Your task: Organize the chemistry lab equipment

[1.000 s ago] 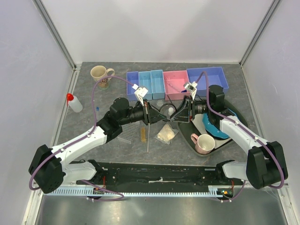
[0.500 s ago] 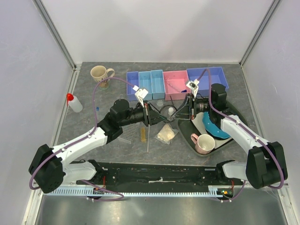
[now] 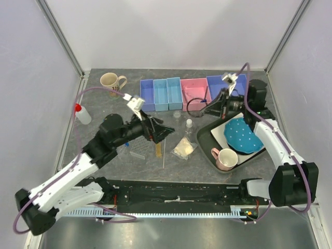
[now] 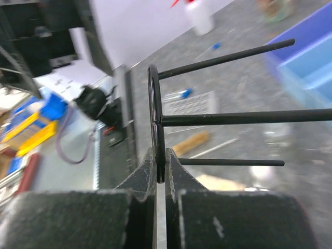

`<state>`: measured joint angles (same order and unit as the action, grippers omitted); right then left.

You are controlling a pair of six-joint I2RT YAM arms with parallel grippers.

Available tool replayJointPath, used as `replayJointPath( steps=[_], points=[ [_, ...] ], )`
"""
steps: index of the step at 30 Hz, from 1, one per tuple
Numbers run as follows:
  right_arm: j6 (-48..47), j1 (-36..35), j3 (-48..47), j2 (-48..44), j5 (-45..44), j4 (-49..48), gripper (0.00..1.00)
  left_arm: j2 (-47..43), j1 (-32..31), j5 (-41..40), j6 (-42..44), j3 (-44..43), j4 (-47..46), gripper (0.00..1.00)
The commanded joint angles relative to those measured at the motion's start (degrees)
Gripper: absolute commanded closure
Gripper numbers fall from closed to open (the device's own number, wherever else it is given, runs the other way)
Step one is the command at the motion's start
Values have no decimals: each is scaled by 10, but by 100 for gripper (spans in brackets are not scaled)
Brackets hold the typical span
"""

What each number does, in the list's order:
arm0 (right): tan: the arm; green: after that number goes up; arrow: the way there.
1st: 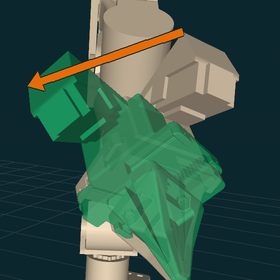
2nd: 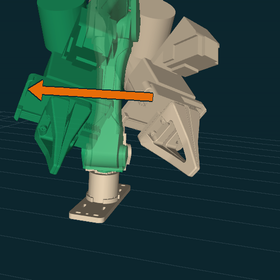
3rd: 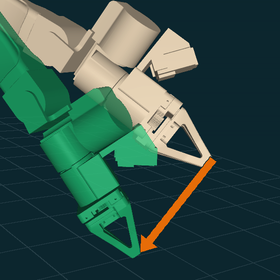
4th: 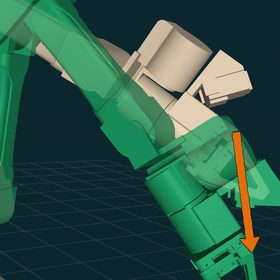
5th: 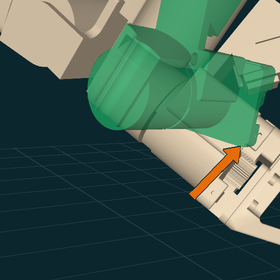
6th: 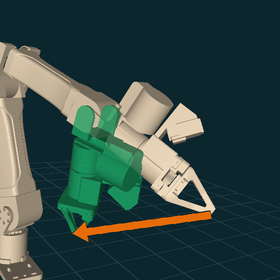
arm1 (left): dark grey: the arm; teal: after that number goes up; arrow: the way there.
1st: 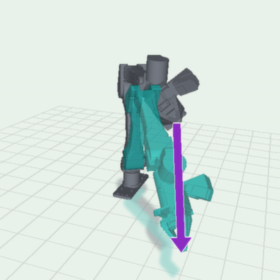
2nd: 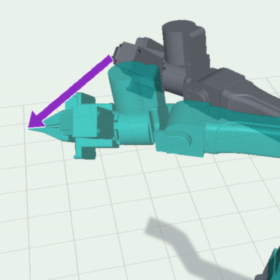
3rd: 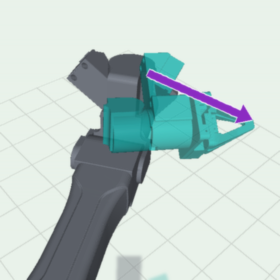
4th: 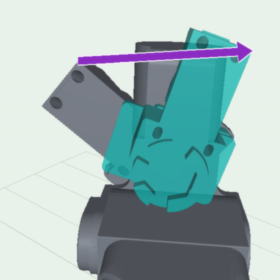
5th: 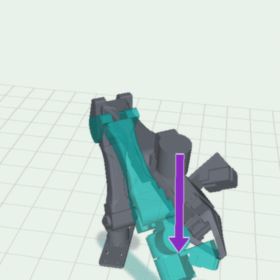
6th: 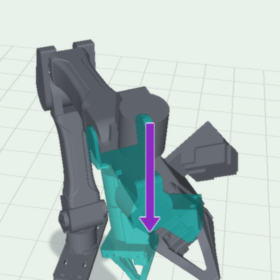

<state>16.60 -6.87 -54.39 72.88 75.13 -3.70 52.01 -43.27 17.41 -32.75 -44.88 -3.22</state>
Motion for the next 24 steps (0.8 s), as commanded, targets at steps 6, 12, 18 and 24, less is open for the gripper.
replayJointPath(
  steps=[6, 12, 18, 24],
  points=[
    [-455, 56, -298, 109, -303, 431, 98, -142, -2, -313, 247, -81, 338, 0],
    [-534, 56, -413, 231, -585, 470, 97, -177, -2, -331, 255, -15, 343, 0],
    [-543, 56, -501, 318, -662, 494, 95, -185, -2, -330, 249, 28, 336, 1],
    [-539, 56, -550, 388, -665, 499, 93, -183, -2, -338, 262, 32, 328, 0]
  ],
)
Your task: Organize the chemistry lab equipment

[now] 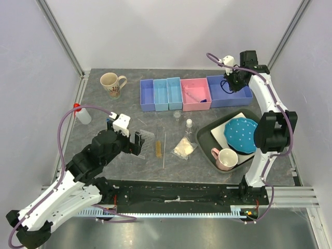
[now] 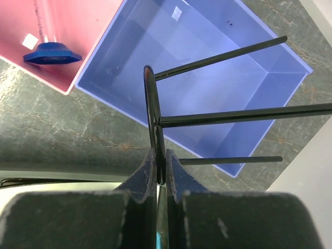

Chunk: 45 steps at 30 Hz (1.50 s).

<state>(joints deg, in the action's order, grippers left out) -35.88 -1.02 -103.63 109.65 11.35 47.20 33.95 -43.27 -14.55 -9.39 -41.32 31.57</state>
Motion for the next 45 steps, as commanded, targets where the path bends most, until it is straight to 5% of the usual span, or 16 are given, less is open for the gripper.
replayJointPath(
  steps=[1, 19, 31, 45],
  points=[
    [-14, -5, -61, 28, -27, -9, 92, 1, -2, -18, 29, -3, -20, 0],
    [5, -31, -131, 189, -37, -13, 87, 19, -2, -19, 39, -5, -20, 1],
    [18, -37, -102, 167, -20, -13, 70, 20, -2, -11, 40, -4, -21, 2],
    [41, -38, -70, 78, 27, -18, 69, 18, -2, -8, 39, -4, -21, 2]
  ],
)
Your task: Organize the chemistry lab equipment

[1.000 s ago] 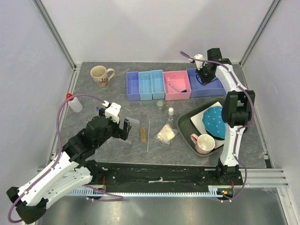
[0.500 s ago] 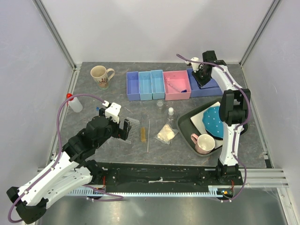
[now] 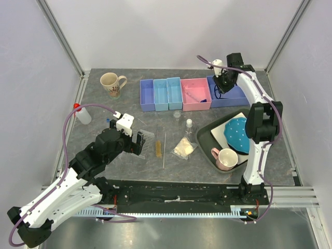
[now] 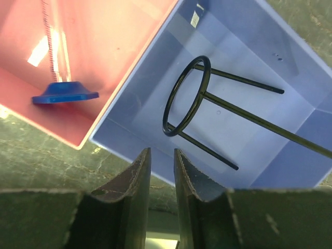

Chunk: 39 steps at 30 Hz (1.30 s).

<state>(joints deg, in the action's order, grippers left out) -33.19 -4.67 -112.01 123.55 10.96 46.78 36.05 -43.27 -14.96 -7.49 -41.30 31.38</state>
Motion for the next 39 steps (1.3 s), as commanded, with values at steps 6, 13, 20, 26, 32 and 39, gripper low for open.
replayJointPath(
  steps=[6, 13, 20, 26, 32, 39],
  points=[
    [24, -3, 57, -107, 62, -25, 67, -1, -2, -4, 20, -5, -19, 2],
    [33, -3, 92, -146, 93, -33, 66, 0, -2, -4, 20, -5, -19, 2],
    [38, -5, 113, -168, 109, -36, 66, -2, -2, -4, 20, -5, -18, 2],
    [45, -8, 131, -190, 133, -39, 65, -1, -2, -3, 20, -5, -19, 2],
    [52, -9, 154, -214, 163, -46, 64, 1, -1, -2, 20, -5, -19, 2],
    [62, -9, 193, -257, 196, -61, 63, 2, -2, -2, 20, -5, -19, 2]
  ],
)
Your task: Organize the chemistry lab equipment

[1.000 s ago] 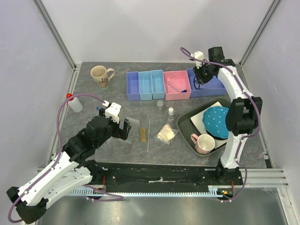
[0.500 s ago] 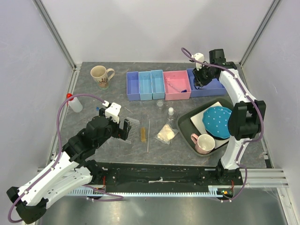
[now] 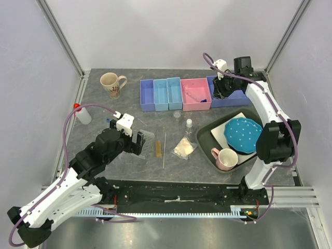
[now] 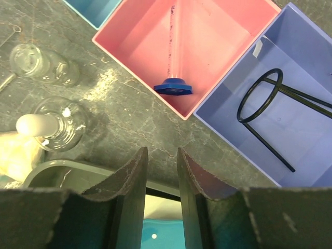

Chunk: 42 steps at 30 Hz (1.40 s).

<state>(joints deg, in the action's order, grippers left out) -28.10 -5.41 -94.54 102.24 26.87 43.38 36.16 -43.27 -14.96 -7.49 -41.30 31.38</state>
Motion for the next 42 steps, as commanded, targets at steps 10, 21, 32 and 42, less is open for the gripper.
replayJointPath(
  steps=[10, 21, 32, 42],
  points=[
    [25, -2, 90, -115, 75, -65, 53, 4, -1, -2, 19, -5, -19, 2],
    [22, -2, 195, -187, 188, -106, 34, -2, -2, -2, 17, -3, -23, 2],
    [13, -7, 262, -200, 274, -131, 13, -6, -1, -13, 12, 0, -24, 2],
    [-13, -7, 309, -203, 290, -138, 2, 13, -2, -17, 10, -4, -25, 2]
  ],
)
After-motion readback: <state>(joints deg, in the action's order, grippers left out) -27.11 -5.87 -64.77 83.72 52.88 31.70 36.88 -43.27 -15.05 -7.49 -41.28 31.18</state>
